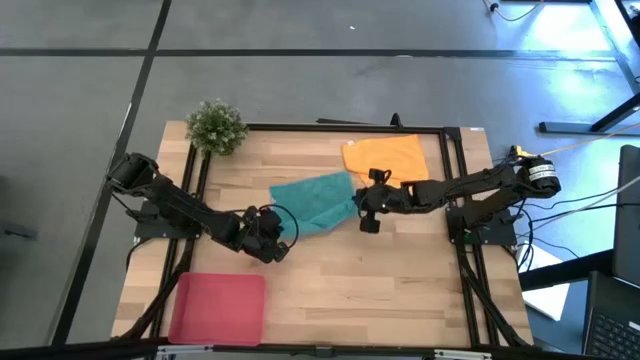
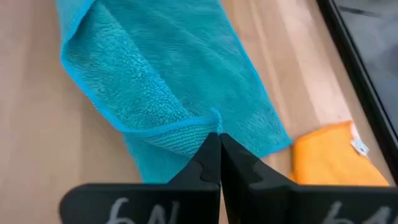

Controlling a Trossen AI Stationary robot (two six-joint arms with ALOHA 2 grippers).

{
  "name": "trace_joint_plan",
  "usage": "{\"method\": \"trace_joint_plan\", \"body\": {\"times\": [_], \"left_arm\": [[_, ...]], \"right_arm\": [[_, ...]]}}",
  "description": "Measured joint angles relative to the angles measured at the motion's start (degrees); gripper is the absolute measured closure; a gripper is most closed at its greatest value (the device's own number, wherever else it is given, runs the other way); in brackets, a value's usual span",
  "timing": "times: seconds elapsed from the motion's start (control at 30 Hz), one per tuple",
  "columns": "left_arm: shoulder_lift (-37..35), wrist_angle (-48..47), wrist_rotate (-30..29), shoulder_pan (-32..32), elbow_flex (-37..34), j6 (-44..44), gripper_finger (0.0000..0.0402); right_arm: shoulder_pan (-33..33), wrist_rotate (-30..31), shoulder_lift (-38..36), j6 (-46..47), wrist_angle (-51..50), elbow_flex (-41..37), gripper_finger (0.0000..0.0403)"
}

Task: Roll microfiber towels into tight, uniform cylinder then place into a basket
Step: Fold the blue microfiber towel

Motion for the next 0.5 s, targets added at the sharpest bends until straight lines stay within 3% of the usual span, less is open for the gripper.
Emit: {"method": "trace_joint_plan", "body": {"times": [0.33,0.5], "left_arm": [[-2.34,-4.72,-11.26,1.26,0.07,-6.19,0.0402],[-2.11,-9.28,-13.27,1.68,0.09,-13.00,0.0402]], "right_arm": [[-3.80,-0.08,1.37,0.04,-0.18,0.00,0.0402],[-4.34,-0.17,3.09,-0.06,0.25,0.00,0.0402]]}}
